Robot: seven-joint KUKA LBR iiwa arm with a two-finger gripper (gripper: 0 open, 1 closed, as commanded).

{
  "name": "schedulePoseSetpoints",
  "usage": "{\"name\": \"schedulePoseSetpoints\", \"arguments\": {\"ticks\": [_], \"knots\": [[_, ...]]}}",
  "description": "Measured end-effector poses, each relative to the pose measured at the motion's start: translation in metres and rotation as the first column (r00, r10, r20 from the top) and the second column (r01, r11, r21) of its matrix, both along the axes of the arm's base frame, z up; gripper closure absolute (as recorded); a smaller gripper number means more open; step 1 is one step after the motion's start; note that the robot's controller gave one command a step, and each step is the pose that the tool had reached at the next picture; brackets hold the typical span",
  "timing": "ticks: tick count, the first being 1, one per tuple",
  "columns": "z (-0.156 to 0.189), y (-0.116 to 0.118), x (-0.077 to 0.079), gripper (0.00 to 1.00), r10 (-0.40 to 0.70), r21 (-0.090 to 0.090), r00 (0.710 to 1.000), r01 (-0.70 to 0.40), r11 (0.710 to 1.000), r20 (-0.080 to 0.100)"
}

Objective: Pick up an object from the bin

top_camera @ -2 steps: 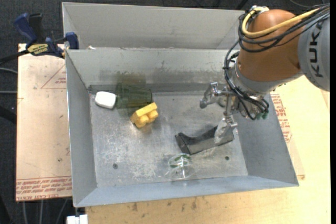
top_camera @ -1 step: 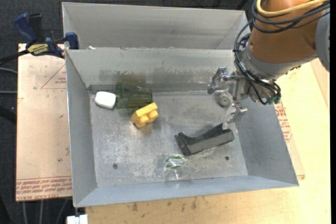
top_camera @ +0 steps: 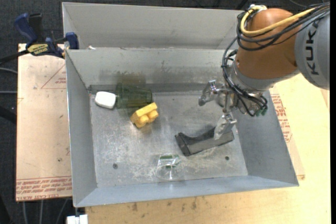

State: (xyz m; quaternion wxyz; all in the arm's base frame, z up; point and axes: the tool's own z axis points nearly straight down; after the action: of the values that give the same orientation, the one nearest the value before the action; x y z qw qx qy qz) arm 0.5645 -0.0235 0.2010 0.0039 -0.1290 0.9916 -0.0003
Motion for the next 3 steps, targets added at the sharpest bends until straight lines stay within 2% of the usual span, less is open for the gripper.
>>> {"name": "schedulePoseSetpoints", "arguments": {"ticks": [1,2,3], "knots": [[-0.049,0.012,-0.019,0.00,-0.105,0.001,0.994,0.105,0.995,-0.006],[-0.118,0.002,0.008,1.00,-0.126,0.003,0.992,0.126,0.992,-0.026],[-0.118,0.002,0.008,1.00,-0.126,0.003,0.992,0.126,0.992,-0.025]]}}
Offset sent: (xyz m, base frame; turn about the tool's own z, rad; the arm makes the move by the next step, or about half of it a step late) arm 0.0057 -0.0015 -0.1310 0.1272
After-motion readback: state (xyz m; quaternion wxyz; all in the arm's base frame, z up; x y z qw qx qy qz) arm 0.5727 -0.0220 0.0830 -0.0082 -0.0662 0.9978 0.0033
